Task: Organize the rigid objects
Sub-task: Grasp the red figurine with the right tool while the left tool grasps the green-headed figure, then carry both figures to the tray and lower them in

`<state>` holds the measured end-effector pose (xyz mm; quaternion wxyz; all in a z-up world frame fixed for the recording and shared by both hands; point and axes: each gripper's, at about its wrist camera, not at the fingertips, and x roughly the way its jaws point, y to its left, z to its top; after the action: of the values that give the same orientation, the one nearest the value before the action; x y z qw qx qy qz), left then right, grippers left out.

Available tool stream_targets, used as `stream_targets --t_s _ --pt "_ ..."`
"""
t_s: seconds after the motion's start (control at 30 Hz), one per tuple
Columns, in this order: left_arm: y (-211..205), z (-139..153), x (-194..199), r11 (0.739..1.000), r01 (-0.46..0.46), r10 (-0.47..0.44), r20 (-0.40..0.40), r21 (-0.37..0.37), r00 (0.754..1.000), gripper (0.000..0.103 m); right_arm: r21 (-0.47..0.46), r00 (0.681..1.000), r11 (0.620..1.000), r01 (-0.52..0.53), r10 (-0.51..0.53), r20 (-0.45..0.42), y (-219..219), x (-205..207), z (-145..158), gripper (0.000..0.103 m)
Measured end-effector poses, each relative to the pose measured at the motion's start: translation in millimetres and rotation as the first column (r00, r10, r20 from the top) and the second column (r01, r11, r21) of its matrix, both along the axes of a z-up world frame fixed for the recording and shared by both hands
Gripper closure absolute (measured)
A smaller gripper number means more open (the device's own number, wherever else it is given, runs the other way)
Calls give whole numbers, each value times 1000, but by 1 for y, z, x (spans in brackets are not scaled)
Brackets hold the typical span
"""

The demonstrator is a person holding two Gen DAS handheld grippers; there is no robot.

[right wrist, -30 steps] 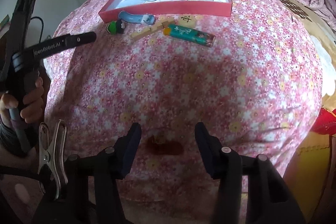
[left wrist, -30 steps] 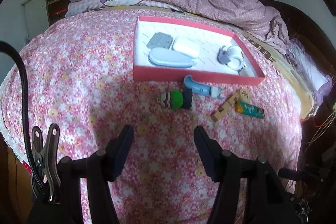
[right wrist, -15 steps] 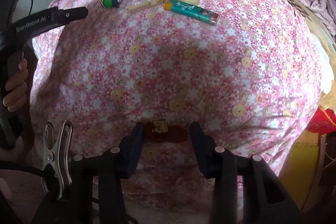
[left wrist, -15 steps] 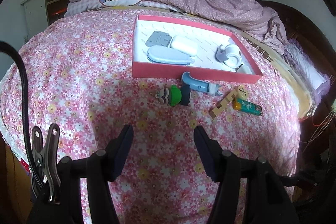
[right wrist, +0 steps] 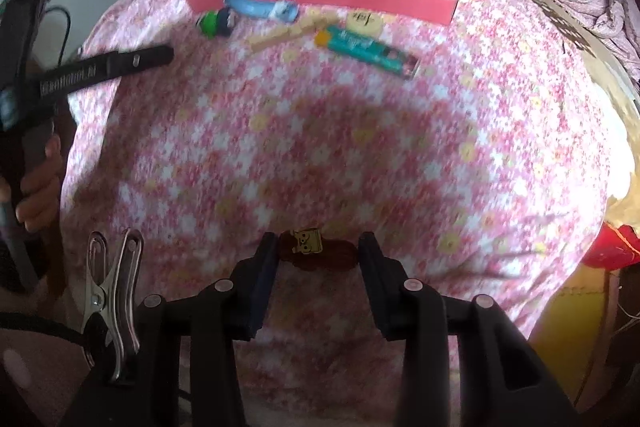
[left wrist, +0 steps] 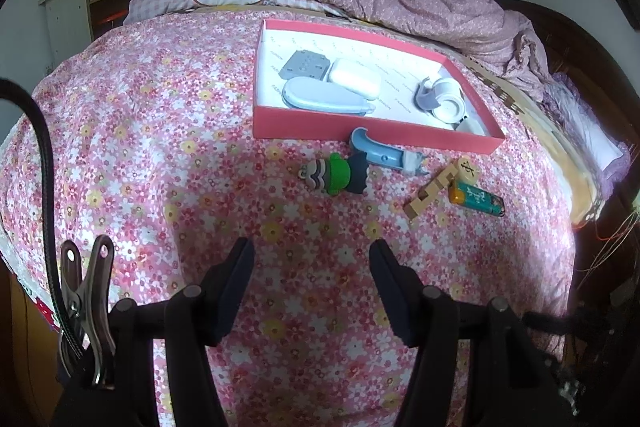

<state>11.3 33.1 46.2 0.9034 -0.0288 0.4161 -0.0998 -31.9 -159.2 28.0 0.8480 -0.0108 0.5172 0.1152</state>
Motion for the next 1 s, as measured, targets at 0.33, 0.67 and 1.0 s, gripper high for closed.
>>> stream_targets --t_s 0.33,0.67,1.0 --pt "-17 -1 31 1000 4 -4 17 -2 1000 40 36 992 997 61 -64 110 -10 37 5 61" --pt "-42 -18 57 994 -30 26 48 103 999 40 33 981 997 72 -76 178 -9 34 -9 61" --pt "-46 -18 52 991 -34 25 78 127 997 50 52 974 996 66 -76 212 -14 28 -12 60"
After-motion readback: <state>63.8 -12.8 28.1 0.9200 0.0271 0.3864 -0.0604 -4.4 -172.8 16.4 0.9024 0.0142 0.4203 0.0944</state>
